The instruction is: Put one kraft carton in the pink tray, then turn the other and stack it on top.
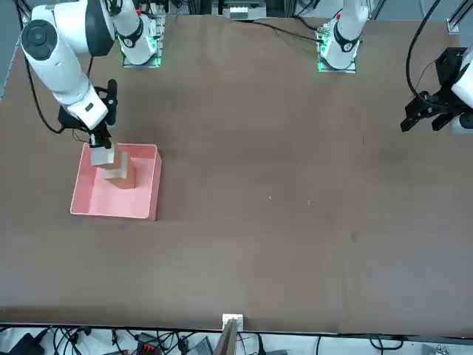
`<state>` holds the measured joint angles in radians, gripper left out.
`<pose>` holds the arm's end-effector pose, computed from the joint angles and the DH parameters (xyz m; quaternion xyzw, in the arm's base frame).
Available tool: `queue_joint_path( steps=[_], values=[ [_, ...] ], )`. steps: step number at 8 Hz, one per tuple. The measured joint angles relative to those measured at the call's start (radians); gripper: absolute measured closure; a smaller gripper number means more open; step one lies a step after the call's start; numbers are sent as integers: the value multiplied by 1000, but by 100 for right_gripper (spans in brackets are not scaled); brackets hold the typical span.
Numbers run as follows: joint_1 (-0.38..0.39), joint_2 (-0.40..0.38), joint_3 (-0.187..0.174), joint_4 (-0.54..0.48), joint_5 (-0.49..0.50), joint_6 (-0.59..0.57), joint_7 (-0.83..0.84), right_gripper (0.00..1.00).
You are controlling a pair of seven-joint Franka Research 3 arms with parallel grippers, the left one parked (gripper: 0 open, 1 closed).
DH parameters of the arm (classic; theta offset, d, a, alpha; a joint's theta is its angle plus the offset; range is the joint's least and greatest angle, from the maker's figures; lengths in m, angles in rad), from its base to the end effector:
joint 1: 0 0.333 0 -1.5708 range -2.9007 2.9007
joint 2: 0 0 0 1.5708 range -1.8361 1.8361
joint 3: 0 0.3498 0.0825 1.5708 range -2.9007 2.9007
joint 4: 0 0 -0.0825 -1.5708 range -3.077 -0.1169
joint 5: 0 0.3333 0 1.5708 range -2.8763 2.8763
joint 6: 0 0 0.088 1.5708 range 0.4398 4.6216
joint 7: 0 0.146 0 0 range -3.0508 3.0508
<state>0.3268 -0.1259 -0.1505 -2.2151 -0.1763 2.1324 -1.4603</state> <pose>0.4588 0.0663 0.4549 0.6477 0.7587 -0.0225 0.0657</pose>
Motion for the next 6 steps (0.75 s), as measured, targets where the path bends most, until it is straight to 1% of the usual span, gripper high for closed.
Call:
queue_joint_path(
  steps=[6],
  values=[
    [-14,10,-1,-55,0,89,-10,98]
  ],
)
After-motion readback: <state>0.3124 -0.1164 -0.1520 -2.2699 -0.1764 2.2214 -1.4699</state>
